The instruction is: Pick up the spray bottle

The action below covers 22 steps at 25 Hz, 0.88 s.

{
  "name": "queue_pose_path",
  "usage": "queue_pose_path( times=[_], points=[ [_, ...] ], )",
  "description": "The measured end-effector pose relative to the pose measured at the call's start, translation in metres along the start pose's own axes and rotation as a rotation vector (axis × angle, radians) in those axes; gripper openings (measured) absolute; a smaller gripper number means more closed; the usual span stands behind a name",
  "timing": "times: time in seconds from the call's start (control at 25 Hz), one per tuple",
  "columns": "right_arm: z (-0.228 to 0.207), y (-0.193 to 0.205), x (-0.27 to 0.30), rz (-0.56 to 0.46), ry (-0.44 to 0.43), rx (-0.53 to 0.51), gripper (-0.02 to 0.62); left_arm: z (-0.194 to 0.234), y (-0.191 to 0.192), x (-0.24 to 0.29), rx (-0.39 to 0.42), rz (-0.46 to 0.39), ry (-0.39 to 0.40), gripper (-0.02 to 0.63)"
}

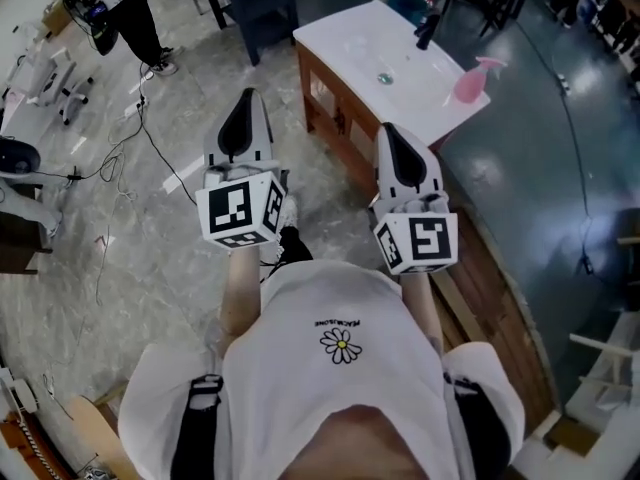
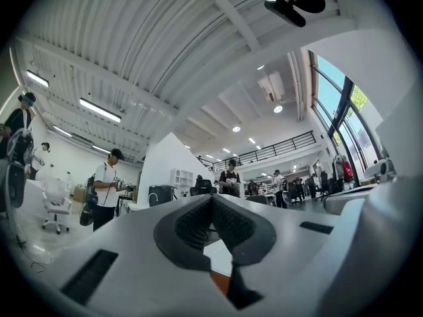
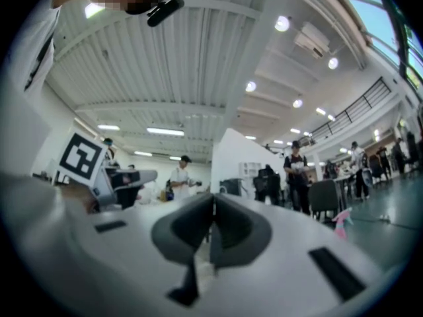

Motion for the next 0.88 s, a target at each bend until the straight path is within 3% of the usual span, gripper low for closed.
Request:
queue_pose_path(
  times=[0.28,0.64,0.88],
  points=[
    [0.004,0.017,0.071,0.038,-0.003,-0.061,0.03,0.043,0.032,0.063,0.004,0.043,0.026,0.02],
    [-0.001,0.07,0.195,0.161,0.007,0.014,0.03,0.088,0.085,0.169,0.032,0.093,0.149,0.02],
    [-0.005,0.088,0.292,0.162,0.02,0.093,0.029,0.13,0.109,0.226,0.088,0.144,0.207,0.02]
  ],
)
Point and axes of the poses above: the fingertips, and each gripper's own axes: x forward along the fingers, z to its left, y out of its underside, the point moved 4 cm from there along -x, backward along the fingers, and after that the axes turned 5 degrees about y, right-handed, at the moved point
